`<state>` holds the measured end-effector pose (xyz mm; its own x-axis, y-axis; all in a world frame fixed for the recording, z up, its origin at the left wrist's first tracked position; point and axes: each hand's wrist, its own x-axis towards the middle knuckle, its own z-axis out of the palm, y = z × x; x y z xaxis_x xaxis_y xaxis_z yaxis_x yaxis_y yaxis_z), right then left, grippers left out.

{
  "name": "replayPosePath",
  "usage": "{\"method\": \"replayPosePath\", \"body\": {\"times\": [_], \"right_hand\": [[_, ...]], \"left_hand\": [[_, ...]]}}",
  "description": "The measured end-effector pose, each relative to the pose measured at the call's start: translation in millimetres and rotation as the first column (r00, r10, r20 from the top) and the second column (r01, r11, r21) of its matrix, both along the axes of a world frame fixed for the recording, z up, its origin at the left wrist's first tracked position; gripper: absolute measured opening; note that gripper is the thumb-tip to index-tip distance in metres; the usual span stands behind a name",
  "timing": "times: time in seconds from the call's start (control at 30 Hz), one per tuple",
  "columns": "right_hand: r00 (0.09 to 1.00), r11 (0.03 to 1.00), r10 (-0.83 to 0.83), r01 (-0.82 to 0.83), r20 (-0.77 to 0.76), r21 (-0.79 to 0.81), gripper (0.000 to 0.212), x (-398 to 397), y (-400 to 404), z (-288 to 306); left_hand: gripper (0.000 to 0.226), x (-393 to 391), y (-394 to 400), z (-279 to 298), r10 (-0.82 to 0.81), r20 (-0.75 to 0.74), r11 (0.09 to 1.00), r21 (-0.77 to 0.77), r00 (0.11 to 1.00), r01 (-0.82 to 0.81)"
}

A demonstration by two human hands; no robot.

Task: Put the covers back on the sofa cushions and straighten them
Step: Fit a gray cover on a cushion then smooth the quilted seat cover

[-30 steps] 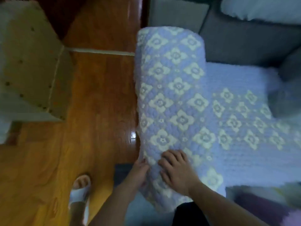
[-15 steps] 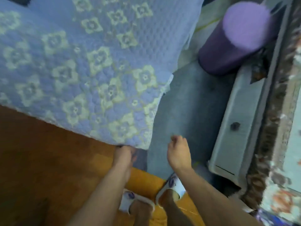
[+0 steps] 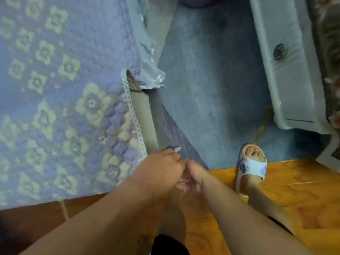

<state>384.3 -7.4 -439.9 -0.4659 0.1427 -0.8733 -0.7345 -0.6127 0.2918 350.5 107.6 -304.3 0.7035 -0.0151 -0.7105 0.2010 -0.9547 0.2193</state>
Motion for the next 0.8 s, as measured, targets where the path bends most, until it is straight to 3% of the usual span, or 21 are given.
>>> {"method": "replayPosePath", "body": {"times": [0.1, 0.17, 0.27, 0.33, 0.37, 0.47, 0.57, 0.63, 0.7, 0.73, 0.8], "right_hand": [[0.993, 0.993, -0.107, 0.105, -0.042, -0.051, 0.050, -21.3, 5.2, -7.8], [0.974, 0.972, -0.222, 0.219, -0.031, -0.085, 0.069, -38.7, 19.4, -17.1], [0.952, 0.947, -0.304, 0.299, -0.035, -0.119, 0.054, -61.0, 44.1, -28.1], [0.959, 0.946, -0.275, 0.282, 0.069, -0.160, 0.033, -71.8, 55.2, -43.2], [0.955, 0.942, -0.257, 0.282, 0.146, -0.185, 0.034, -74.4, 58.2, -51.0], [0.900, 0.913, -0.289, 0.362, 0.326, -0.190, 0.040, -73.1, 69.4, -68.4], [0.849, 0.878, -0.346, 0.443, 0.399, -0.181, 0.042, -69.0, 85.9, -63.5], [0.803, 0.830, -0.476, 0.545, 0.358, -0.120, 0.043, -70.9, 86.3, -54.8], [0.760, 0.779, -0.610, 0.627, 0.223, -0.009, 0.039, -73.0, 79.0, -42.4], [0.747, 0.764, -0.642, 0.643, 0.170, 0.061, 0.038, -75.0, 73.4, -40.1], [0.762, 0.788, -0.616, 0.596, 0.201, 0.155, 0.025, -75.0, 67.9, -42.6]], "left_hand": [[0.015, 26.3, 48.4, -20.1, -0.269, -0.071, 0.959, 0.069, 0.961, 0.274], [0.019, 43.0, 86.7, -42.0, -0.330, -0.236, 0.919, 0.142, 0.914, 0.369], [0.023, 48.6, 119.0, -71.8, -0.312, -0.417, 0.894, 0.175, 0.854, 0.413], [0.030, 39.8, 122.2, -82.4, -0.320, -0.459, 0.893, 0.147, 0.829, 0.426], [0.032, 31.9, 121.7, -85.0, -0.321, -0.484, 0.893, 0.133, 0.814, 0.431], [0.023, 14.4, 119.7, -88.0, -0.387, -0.426, 0.872, 0.118, 0.818, 0.474], [0.025, 15.4, 121.8, -88.3, -0.353, -0.390, 0.882, 0.164, 0.850, 0.441], [0.027, 15.1, 120.3, -88.3, -0.350, -0.400, 0.886, 0.153, 0.847, 0.439], [0.030, 14.9, 114.0, -92.9, -0.363, -0.429, 0.879, 0.136, 0.827, 0.456], [0.032, 14.7, 109.6, -95.3, -0.350, -0.436, 0.889, 0.124, 0.829, 0.441], [0.033, 16.2, 99.4, -105.6, -0.338, -0.455, 0.898, 0.106, 0.824, 0.427]]}}
